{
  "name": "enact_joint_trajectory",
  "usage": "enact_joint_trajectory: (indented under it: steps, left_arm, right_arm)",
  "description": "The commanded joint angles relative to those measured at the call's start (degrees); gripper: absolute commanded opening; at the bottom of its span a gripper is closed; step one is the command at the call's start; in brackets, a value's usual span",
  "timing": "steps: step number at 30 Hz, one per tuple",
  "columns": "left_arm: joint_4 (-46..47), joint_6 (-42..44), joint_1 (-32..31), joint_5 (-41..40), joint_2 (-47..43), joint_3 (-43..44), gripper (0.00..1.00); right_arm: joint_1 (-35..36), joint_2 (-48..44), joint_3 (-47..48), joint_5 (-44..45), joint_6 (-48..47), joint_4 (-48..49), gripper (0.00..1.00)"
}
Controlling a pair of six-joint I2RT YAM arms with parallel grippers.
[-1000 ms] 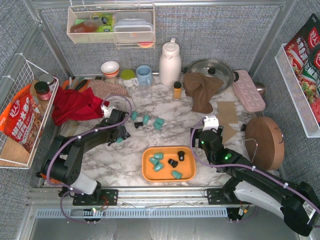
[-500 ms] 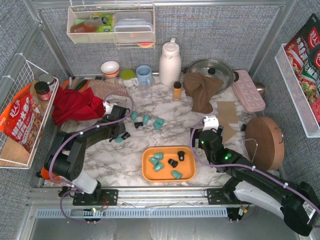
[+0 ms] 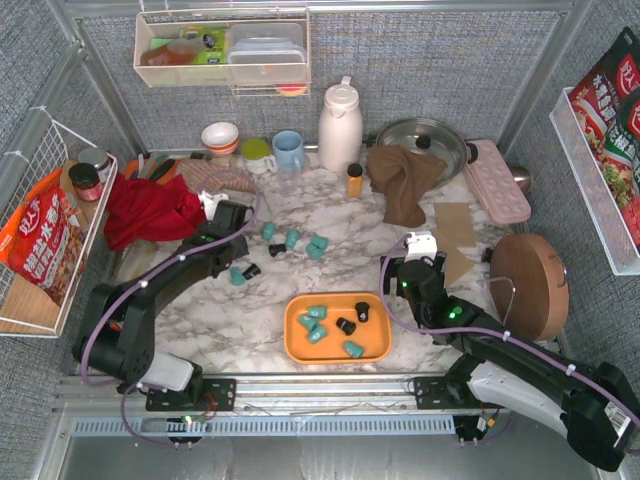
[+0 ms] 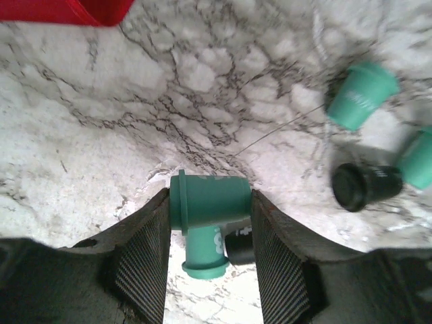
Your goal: Mix the coffee capsules in the storage basket
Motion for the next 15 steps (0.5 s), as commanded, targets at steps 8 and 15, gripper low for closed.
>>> enact_joint_trajectory:
  steps: [8, 15]
  left_arm:
    - [5.49, 3.55, -2.29, 14.41, -17.74, -0.75, 0.48]
    - [9.54, 7.39, -13.84, 18.57, -21.39, -1.80, 0.47]
  right_arm:
    - [0.01, 0.53, 0.85, 0.16, 0.44, 0.84, 0.99]
    - [0.00, 0.81, 0.93, 0.36, 0.44, 0.78, 0.99]
